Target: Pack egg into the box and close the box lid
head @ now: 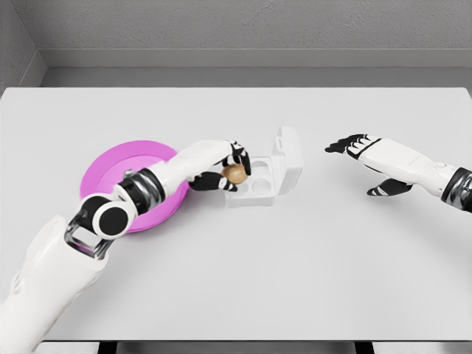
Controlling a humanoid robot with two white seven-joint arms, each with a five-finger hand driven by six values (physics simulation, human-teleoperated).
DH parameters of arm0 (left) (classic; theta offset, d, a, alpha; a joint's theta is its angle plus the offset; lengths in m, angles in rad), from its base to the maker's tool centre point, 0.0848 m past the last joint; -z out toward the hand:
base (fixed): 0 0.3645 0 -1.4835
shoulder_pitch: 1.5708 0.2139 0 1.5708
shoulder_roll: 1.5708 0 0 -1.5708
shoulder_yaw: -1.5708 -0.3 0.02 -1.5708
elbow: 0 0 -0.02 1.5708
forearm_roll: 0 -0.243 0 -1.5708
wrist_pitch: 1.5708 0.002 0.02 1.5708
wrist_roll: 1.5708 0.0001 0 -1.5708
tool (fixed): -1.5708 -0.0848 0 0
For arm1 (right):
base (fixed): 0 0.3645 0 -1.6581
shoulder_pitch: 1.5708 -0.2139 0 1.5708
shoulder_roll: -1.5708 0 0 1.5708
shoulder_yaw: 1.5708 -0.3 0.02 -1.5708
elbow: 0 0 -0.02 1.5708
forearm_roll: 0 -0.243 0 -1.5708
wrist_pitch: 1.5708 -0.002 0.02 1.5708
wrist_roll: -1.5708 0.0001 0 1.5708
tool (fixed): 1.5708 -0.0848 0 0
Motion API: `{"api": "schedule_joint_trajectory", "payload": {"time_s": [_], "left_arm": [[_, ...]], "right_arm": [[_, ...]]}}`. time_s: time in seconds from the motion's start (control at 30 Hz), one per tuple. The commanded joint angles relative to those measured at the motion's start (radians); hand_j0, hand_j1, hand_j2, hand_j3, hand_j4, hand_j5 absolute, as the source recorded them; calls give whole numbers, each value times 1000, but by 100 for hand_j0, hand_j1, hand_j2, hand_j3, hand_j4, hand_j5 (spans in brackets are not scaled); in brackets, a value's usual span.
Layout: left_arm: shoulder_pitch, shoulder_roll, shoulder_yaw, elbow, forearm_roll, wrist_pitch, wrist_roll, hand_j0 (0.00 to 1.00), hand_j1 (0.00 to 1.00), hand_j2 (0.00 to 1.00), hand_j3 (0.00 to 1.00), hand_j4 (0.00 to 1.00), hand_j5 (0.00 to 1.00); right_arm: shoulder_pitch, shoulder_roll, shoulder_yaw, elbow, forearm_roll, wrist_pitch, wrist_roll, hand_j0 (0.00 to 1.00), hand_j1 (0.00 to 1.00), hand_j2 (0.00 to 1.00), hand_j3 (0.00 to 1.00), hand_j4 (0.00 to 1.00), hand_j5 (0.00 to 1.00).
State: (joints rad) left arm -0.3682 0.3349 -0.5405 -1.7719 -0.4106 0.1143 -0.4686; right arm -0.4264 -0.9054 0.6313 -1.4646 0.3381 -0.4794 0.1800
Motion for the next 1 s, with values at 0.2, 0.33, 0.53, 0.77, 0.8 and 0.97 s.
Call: {"api": "schedule_joint_trajectory", "payload": {"time_s": [0.2,0.33,0.53,0.77,0.8,0.97], "left_arm": [[-20,-37,-15,45,-14,-1,1,37,37,37,37,37,37],[-20,-48,-15,57,-30,-10,1,38,38,38,38,38,38],[-20,-48,-15,68,-31,-24,1,55,55,55,55,55,55],[-20,-48,-15,69,-36,-24,1,67,67,67,67,67,67],[-20,-48,-15,69,-36,-24,1,68,68,68,68,68,68],[-18,-48,-15,72,-36,-24,1,72,72,72,72,72,72]], "right_arm": [[0,-3,-1,1,-5,1,0,100,100,100,100,100,100],[0,-3,-1,1,-5,1,0,100,100,100,100,100,100],[0,-9,-1,0,-5,1,0,100,100,100,100,100,100],[0,-9,-2,1,-5,1,0,100,100,100,100,100,100],[0,-9,-1,1,-5,1,0,100,100,100,100,100,100],[0,-10,-2,1,-5,1,0,100,100,100,100,100,100]]}}
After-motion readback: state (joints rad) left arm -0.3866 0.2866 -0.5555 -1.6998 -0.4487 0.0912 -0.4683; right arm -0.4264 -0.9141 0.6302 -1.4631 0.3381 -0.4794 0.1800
